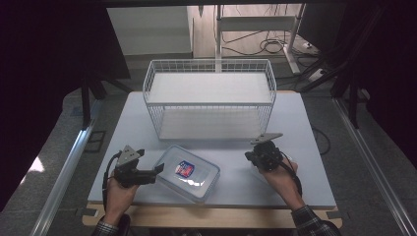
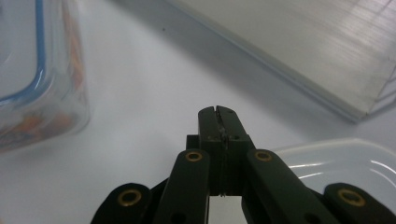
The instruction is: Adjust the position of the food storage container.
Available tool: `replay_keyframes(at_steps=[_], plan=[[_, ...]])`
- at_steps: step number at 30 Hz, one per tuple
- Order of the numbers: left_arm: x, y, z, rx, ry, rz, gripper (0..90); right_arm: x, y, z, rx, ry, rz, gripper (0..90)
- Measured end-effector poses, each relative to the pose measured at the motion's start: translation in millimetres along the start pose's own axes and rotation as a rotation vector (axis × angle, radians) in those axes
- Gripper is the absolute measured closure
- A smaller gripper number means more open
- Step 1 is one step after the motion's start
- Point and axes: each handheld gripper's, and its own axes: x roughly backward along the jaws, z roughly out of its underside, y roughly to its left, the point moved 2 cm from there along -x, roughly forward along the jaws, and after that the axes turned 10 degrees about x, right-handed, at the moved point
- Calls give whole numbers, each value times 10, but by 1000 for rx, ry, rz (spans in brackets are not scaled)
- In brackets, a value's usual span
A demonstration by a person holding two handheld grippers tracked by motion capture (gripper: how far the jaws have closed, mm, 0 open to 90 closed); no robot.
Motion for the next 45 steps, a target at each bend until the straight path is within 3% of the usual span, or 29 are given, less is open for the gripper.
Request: replay_keyframes(at_steps=[8,15,21,25,30,35,45], plan=[[-21,-24,11,-9,14,-4,74,226,77,217,-6,9,-7,894],[-35,-42,15,-17,23,-4,74,434,99,437,-44,-10,-4,891],[-31,-45,12,-17,19,-7,74,636,231,607,-50,-23,-22,890],[-24,-42,12,-17,19,-9,74,738,284,815,-64,7,-25,891],[-34,-48,14,-19,23,-11,73,728,123,1038,-123,33,-13,893],[-41,-32,19,-15,31,-14,72,689,14,1065,-148,35,-5,892],[-31,18,21,0,34,-28,73,687,-340,1149,-193,56,82,892]])
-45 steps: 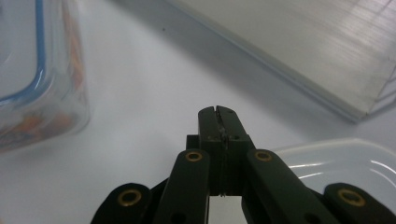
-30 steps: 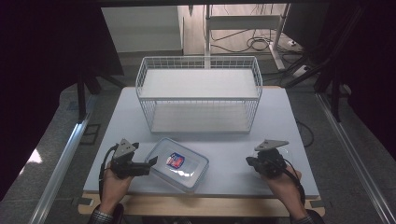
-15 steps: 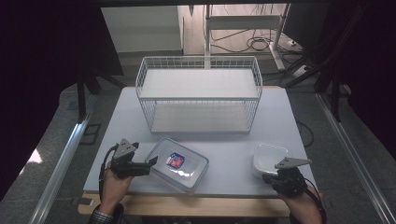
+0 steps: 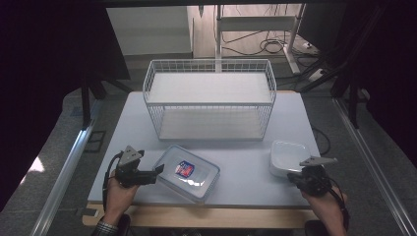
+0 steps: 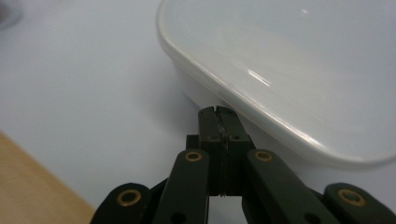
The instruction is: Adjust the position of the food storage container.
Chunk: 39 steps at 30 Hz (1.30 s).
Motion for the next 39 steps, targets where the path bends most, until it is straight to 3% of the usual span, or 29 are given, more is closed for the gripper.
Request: replay_keyframes(at_steps=[3,5,8,9,10,11,12,13,14,16,18,19,20,22,23,25,27,29,30,35,39], plan=[[-7,20,5,7,7,-1,73,5,-170,23,-29,-1,39,892],[-9,33,6,6,9,-1,75,6,-223,37,-46,-13,33,892],[-4,71,7,3,26,-18,76,14,-192,29,-34,-38,16,885],[23,113,6,-1,24,-31,69,25,-101,-11,-5,-58,-8,867],[23,113,6,-1,24,-31,76,25,-101,-11,-5,-58,-8,867],[47,155,3,12,20,-31,88,33,6,-62,17,-81,-30,863],[66,193,4,29,21,-38,88,33,6,-62,17,-81,-30,863],[88,233,10,39,18,-54,186,31,121,-113,33,-96,-52,863],[111,273,22,39,20,-61,186,31,121,-113,33,-96,-52,863],[141,342,53,40,40,-67,368,17,243,-160,51,-110,-83,864],[129,386,86,44,74,-56,567,-7,367,-203,66,-120,-118,871],[82,378,119,50,127,-29,688,-44,493,-247,77,-131,-157,875],[82,378,119,50,127,-29,729,-44,493,-247,77,-131,-157,875],[15,322,141,32,180,-14,755,-85,621,-287,85,-133,-199,878],[-37,258,148,16,209,-4,791,-132,744,-320,91,-129,-245,877],[-63,209,149,13,220,16,800,-148,785,-329,99,-128,-261,877],[-98,136,152,-5,240,-18,830,-185,916,-356,115,-125,-300,877],[-125,81,165,-20,244,-23,839,-205,999,-369,123,-119,-322,877],[-134,64,167,-17,247,-20,835,-230,1090,-380,129,-110,-356,876],[-184,-84,162,-23,260,17,836,-292,1280,-407,159,-96,-397,873],[-218,-193,160,-27,276,50,840,-335,1344,-430,161,-93,-409,868]])
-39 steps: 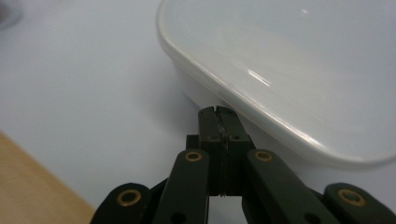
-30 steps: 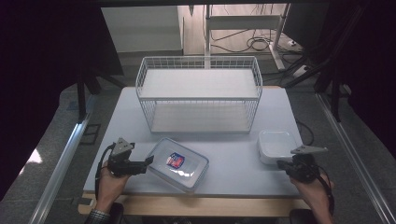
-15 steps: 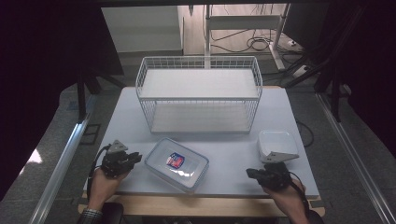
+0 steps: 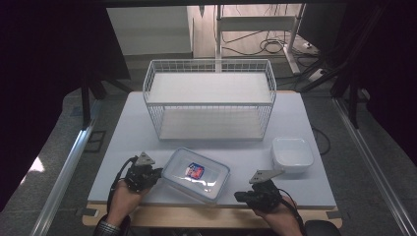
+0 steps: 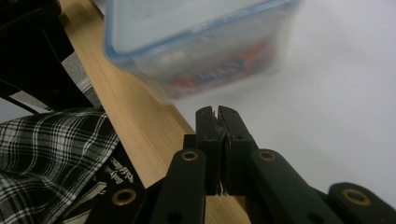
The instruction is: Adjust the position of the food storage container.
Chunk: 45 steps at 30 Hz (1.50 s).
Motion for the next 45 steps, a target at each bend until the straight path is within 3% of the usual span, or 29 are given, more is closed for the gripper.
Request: replay_keyframes(at_steps=[5,8,10,14,17,22,26,30,33,37,38,40,45], plan=[[-69,-210,-27,-20,10,35,840,-25,-11,-17,-8,-3,13,863],[-104,-334,-51,-38,13,4,862,-6,-61,-23,-6,19,75,883],[-125,-382,-71,-43,11,-5,868,15,-168,-10,-39,7,90,891],[-164,-411,-101,-33,6,16,868,31,-273,-26,-48,16,113,892],[-178,-426,-117,-37,7,7,866,27,-381,-54,-58,22,112,892],[-166,-414,-106,-30,8,-1,862,-45,-542,-170,-30,55,123,893],[-164,-391,-104,-25,6,4,860,-81,-589,-219,-18,65,142,893],[-166,-360,-96,-2,0,28,838,-113,-625,-216,-25,35,169,893],[-148,-311,-91,10,-8,61,804,-108,-607,-210,-2,35,177,891],[-51,-241,-64,14,-40,52,734,-18,-563,-205,45,21,216,843],[-18,-215,-60,11,-55,47,661,56,-556,-189,50,-6,221,805],[49,-170,-50,9,-83,29,625,90,-553,-179,55,-17,224,785],[133,-114,-34,9,-141,34,399,224,-526,-151,75,-87,223,638]])
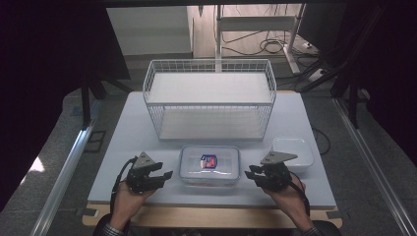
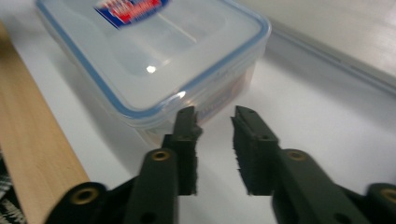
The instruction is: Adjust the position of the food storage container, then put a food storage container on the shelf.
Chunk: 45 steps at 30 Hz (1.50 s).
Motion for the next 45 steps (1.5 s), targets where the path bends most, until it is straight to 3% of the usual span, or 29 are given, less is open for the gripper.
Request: replay_keyframes(at_steps=[4,7,12,15,21,26,30,33,40,45], plan=[[-3,-10,34,-5,3,3,239,54,-3,-2,-19,-55,-20,452],[-13,-13,56,3,26,-37,80,44,-6,14,-33,-67,-29,297],[3,13,72,12,21,-8,46,-17,-8,42,-52,-68,-42,168],[-5,21,76,11,-5,11,52,-36,-13,44,-57,-76,-51,116],[-32,56,71,-18,-51,43,46,-60,-32,39,-69,-70,-50,87],[-42,60,41,16,-30,52,45,-88,-24,4,-68,-56,-44,80],[-68,36,20,13,2,51,30,-121,4,-29,-62,-30,-27,30],[-77,30,-2,22,9,86,17,-144,11,-51,-72,-28,-15,13],[-73,37,-88,39,4,124,40,-136,-27,-107,-115,-12,-23,73],[-94,24,-183,17,8,106,103,-151,-37,-167,-103,-10,-46,117]])
